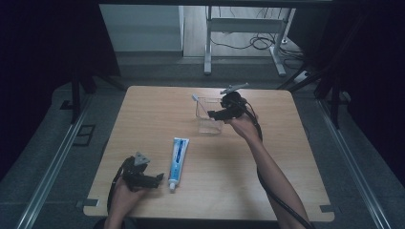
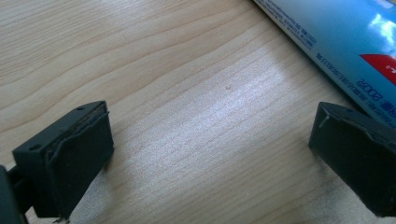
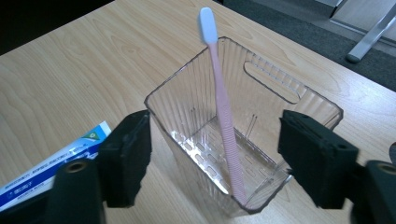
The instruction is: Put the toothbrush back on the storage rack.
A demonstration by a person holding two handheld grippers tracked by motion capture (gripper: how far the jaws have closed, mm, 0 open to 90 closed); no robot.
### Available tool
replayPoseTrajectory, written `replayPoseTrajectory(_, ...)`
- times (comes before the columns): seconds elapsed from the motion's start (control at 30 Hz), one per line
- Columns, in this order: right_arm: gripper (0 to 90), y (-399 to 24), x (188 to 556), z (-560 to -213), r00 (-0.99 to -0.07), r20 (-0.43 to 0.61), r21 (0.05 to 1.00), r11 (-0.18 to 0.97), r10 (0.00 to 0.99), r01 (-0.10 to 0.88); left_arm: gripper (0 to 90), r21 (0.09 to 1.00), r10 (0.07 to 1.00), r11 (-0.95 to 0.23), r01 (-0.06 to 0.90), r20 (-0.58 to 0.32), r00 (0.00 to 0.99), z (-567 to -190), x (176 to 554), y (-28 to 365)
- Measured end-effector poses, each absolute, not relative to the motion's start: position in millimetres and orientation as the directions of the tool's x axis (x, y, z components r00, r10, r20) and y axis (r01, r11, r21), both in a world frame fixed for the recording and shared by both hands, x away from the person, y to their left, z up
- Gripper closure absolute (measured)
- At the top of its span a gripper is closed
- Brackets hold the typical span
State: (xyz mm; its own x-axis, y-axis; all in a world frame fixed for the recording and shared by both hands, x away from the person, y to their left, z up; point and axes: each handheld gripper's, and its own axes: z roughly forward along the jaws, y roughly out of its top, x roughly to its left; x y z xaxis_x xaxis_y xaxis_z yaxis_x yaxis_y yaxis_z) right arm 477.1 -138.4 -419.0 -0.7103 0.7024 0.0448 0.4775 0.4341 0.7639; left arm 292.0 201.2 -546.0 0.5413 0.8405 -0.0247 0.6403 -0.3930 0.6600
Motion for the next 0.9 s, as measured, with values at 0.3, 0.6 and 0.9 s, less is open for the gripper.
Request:
replayPoseTrajectory(0.3, 13.4, -144, 464, -418, -0.722, 0.032, 0.761, 0.451, 0.692, 0.466, 0.0, 0.660, 0.841, -0.393, 0.640, -0.024, 0.541, -546, 292, 201)
replayPoseTrajectory(0.6, 8.0, -149, 450, -420, -0.737, 0.020, 0.752, 0.476, 0.675, 0.456, 0.0, 0.659, 0.841, -0.394, 0.640, -0.023, 0.541, -546, 292, 201)
replayPoseTrajectory(0.9, 1.7, -154, 437, -423, -0.746, 0.008, 0.742, 0.496, 0.666, 0.451, 0.0, 0.659, 0.841, -0.394, 0.641, -0.024, 0.541, -546, 292, 201)
